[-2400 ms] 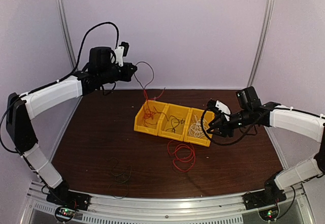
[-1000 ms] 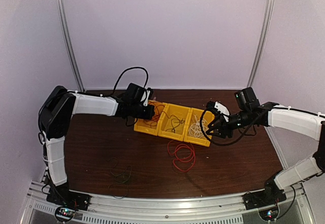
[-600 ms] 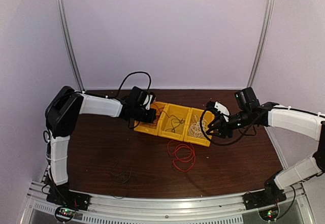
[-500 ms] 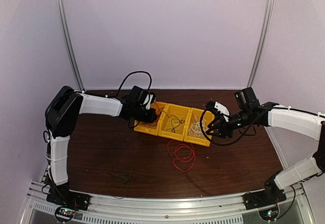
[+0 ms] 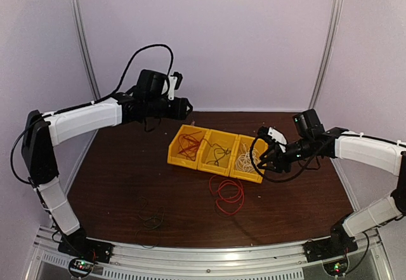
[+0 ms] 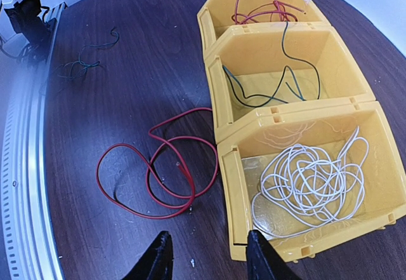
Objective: Untangle the cables
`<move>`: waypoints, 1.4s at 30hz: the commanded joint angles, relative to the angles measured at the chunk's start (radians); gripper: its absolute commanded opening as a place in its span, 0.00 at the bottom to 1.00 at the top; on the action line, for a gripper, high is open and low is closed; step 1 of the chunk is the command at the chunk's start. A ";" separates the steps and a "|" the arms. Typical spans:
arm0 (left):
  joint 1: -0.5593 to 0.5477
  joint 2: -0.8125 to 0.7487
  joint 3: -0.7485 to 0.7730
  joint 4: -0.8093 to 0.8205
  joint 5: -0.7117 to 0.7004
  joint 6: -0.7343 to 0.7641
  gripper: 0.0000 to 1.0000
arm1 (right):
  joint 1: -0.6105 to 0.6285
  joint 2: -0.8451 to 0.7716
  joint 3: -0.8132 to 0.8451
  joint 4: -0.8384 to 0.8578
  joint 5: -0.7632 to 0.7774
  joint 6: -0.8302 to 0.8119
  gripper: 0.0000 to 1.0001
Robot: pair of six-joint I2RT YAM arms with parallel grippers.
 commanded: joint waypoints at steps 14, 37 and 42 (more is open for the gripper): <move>-0.182 -0.014 -0.151 0.121 0.215 0.230 0.60 | 0.061 0.020 0.026 -0.062 -0.031 -0.064 0.42; -0.335 0.186 -0.288 0.261 0.244 0.197 0.58 | 0.060 0.035 0.024 -0.057 -0.011 -0.060 0.42; -0.335 0.213 -0.259 0.274 0.168 0.186 0.49 | 0.059 0.028 0.022 -0.051 -0.005 -0.057 0.42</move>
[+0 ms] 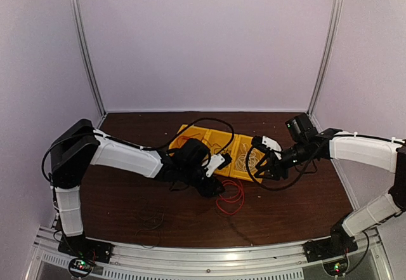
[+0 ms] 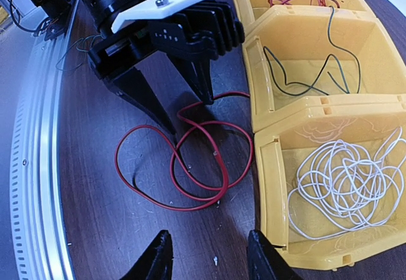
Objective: Untangle the cables
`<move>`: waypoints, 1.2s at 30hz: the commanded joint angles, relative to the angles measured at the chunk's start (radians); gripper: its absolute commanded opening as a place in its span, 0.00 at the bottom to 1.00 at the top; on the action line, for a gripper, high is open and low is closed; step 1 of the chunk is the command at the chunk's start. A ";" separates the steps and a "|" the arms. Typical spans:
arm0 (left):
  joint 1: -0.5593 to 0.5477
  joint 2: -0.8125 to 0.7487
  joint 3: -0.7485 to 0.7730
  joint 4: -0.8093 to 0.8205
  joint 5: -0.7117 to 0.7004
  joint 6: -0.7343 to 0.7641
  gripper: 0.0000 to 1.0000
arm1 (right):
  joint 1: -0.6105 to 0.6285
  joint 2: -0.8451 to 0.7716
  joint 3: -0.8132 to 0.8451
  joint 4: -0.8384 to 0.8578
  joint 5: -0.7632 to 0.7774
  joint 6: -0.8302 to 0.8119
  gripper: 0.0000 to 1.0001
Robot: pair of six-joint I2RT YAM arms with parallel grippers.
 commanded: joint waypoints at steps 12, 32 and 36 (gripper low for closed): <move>-0.001 0.049 0.101 -0.015 -0.020 -0.009 0.45 | 0.001 -0.021 0.015 0.013 0.018 0.004 0.42; -0.002 -0.062 0.156 -0.154 -0.079 -0.007 0.00 | 0.001 -0.038 0.009 0.019 0.027 0.009 0.41; 0.004 -0.158 0.156 -0.212 -0.128 0.007 0.00 | 0.001 -0.034 0.012 0.022 0.027 0.010 0.41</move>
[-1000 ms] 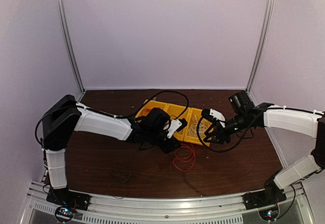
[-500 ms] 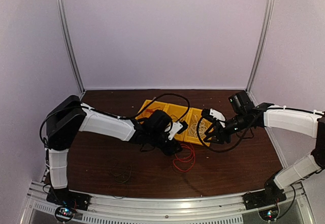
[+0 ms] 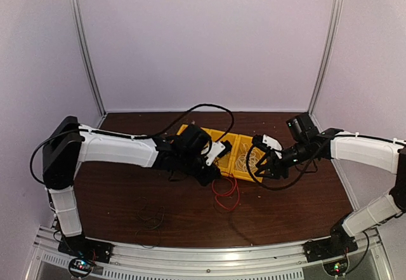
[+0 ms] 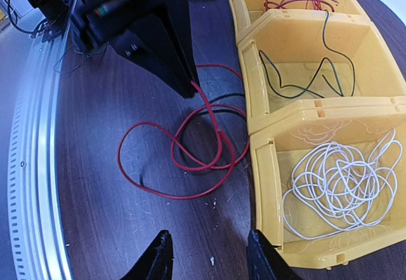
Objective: Untangle the cables
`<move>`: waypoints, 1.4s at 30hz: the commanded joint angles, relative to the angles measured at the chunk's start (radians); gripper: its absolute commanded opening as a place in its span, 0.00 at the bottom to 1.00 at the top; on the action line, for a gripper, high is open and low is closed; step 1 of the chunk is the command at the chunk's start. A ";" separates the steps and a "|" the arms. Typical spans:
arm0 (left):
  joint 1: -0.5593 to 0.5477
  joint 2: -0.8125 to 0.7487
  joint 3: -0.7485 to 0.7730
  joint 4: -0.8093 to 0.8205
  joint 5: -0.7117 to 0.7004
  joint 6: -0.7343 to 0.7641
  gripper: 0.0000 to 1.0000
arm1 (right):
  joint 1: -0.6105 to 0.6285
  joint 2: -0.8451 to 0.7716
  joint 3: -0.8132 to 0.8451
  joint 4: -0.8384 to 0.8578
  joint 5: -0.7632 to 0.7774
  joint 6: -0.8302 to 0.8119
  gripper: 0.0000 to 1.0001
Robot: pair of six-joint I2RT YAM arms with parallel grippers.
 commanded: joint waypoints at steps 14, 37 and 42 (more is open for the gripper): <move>0.125 -0.346 0.199 -0.178 -0.179 0.070 0.00 | 0.001 -0.015 0.013 0.019 0.026 0.007 0.41; 0.290 -0.258 0.244 -0.196 -0.313 0.132 0.00 | -0.001 -0.008 0.009 0.019 0.038 0.006 0.41; 0.307 -0.209 0.222 -0.183 -0.313 0.136 0.00 | 0.000 -0.008 0.008 0.016 0.040 0.003 0.41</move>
